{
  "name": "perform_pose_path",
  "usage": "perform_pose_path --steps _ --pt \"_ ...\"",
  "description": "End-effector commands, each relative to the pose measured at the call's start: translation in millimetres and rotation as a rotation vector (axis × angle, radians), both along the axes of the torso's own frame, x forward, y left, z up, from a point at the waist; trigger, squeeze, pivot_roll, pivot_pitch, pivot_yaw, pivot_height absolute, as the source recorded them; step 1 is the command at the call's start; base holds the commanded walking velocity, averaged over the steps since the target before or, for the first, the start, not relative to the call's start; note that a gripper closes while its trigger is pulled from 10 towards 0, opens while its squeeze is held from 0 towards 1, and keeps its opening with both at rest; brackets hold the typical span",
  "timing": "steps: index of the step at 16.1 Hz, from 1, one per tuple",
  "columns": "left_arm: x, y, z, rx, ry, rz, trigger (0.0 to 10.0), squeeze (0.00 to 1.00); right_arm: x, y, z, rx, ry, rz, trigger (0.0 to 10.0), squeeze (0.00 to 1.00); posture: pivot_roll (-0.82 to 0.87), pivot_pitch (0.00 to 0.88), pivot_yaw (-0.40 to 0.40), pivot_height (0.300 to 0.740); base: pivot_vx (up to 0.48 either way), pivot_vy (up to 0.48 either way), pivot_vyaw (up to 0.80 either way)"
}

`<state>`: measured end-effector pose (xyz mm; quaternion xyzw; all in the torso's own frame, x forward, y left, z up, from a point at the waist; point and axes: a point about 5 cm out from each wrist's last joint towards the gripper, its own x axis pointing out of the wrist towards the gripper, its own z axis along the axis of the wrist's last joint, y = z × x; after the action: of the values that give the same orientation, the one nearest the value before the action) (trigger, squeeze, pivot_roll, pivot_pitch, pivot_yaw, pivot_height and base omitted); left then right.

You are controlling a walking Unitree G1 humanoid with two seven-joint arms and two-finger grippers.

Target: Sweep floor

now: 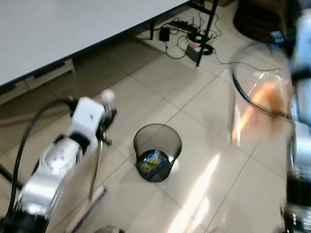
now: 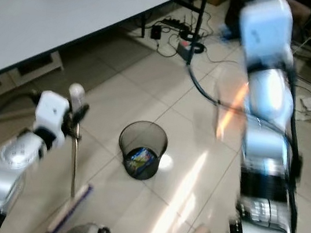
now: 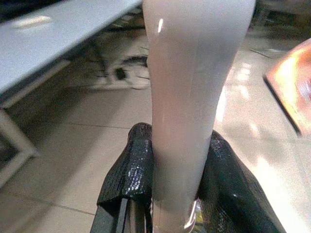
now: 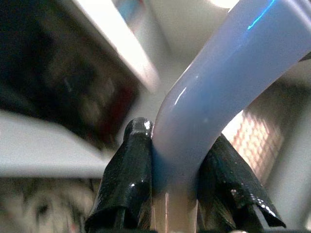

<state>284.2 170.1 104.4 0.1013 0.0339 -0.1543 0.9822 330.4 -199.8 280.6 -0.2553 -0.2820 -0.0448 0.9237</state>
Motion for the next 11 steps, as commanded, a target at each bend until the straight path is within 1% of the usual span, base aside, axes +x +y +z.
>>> perform_pose_path --steps 1,2,3,5,8,10,11 --pt "-0.5 -5.8 3.9 0.005 -0.012 -0.047 10.0 0.0 -6.4 -10.6 -2.3 0.04 0.001 -0.053 10.0 0.0 0.01 0.063 0.054 0.74 0.0 0.0 -0.8" --pt "-1.7 -7.1 3.0 0.005 -0.008 -0.056 10.0 0.0 -8.7 -14.5 -10.4 0.061 0.026 -0.072 10.0 0.0 0.01 0.062 0.054 0.74 0.0 0.0 -0.8" --pt "-1.5 -7.4 1.8 -0.01 -0.007 -0.036 10.0 0.0 -15.4 -20.5 -32.0 0.084 0.092 -0.127 10.0 0.0 0.0 0.062 0.054 0.74 0.0 0.0 -0.8" --pt "1.0 -8.7 2.7 -0.037 -0.008 -0.019 10.0 0.0 -26.4 -24.9 -55.1 0.131 0.169 -0.188 10.0 0.0 0.0 0.064 0.053 0.74 0.0 0.0 -0.8" --pt "1.4 -9.5 2.6 -0.058 -0.002 0.004 10.0 0.0 -34.1 -26.6 -68.5 0.178 0.219 -0.221 10.0 0.0 -0.01 0.068 0.052 0.74 0.0 0.0 -0.8" --pt "0.4 -9.9 1.7 -0.074 0.014 -0.006 10.0 0.0 -37.4 -29.2 -73.2 0.203 0.24 -0.243 10.0 0.0 -0.01 0.076 0.052 0.74 0.0 0.0 -0.8" --pt "0.5 -10.1 2.4 -0.079 0.008 -0.007 10.0 0.0 -39.0 -31.4 -75.8 0.24 0.246 -0.259 10.0 0.0 -0.01 0.079 0.053 0.74 0.0 0.0 -0.8"
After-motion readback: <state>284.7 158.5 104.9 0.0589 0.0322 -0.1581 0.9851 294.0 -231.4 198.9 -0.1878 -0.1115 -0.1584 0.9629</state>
